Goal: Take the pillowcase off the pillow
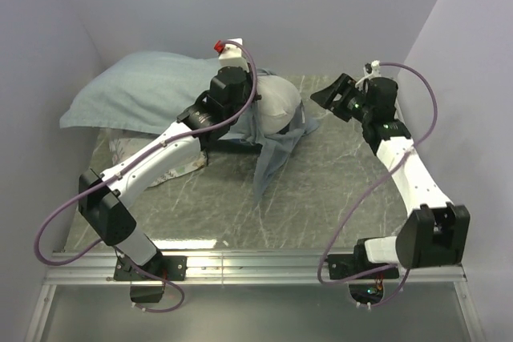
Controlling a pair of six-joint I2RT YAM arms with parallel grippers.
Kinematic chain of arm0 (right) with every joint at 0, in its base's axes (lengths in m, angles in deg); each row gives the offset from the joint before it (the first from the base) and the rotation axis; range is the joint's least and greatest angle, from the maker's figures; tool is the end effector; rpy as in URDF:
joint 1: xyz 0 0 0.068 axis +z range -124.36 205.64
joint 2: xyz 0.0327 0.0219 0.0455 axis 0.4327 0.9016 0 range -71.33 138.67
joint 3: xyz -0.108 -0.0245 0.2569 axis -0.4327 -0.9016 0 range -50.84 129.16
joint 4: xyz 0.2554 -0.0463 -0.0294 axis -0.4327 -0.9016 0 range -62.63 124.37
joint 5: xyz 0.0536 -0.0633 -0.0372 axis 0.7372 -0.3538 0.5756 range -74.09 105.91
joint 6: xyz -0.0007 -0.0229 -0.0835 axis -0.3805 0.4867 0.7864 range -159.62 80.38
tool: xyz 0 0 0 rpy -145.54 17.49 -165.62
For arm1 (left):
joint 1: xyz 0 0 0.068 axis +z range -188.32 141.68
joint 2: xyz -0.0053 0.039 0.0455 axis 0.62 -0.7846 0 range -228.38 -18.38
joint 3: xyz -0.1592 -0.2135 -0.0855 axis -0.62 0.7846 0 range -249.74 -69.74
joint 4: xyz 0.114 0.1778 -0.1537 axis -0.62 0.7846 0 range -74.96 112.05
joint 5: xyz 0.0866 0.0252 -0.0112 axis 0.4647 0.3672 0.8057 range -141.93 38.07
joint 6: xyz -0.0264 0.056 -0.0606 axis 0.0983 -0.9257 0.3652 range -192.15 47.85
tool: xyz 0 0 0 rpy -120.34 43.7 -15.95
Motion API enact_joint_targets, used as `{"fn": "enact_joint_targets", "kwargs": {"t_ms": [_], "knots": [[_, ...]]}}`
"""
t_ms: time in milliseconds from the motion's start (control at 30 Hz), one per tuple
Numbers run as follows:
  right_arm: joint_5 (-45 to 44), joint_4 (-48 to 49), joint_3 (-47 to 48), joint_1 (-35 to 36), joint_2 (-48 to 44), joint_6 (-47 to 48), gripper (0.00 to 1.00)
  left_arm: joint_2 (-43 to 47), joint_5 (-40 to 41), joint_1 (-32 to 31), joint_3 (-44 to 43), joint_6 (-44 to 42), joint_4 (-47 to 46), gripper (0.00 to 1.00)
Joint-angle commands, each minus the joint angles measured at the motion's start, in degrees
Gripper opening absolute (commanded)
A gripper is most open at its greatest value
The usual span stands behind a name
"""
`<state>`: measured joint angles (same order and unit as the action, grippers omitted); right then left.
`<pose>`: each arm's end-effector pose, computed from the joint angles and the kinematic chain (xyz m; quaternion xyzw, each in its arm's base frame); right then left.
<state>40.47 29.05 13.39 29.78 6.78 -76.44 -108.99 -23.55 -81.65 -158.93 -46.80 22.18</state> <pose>0.3486 0.0571 0.3313 0.1058 0.7989 0.3605 0.4697 0.3223 -0.2540 0.4174 -0.0431 0.7507 -0.2033 0.6271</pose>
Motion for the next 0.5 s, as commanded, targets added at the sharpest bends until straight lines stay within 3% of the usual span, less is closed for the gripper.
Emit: {"fn": "enact_joint_targets", "kwargs": {"t_ms": [0,133,267,467], "knots": [[-1.4,-0.2,-3.1,1.4,-5.1,-0.2,0.78,1.0,-1.6,-0.4,-5.5,1.1,-9.3,0.0],[-7.8,-1.4,-2.9,8.9,-8.5,0.7,0.85,-0.2,-2.5,-0.4,-7.1,1.1,-8.1,0.0],[-14.5,-0.5,-4.2,15.7,-13.7,-1.0,0.86,-0.7,-2.7,-0.4,-7.5,1.0,-7.3,0.0],[-21.7,-0.3,-6.2,20.0,-22.5,-0.4,0.89,-1.6,-3.1,-0.4,-8.4,0.9,-5.2,0.0]]}}
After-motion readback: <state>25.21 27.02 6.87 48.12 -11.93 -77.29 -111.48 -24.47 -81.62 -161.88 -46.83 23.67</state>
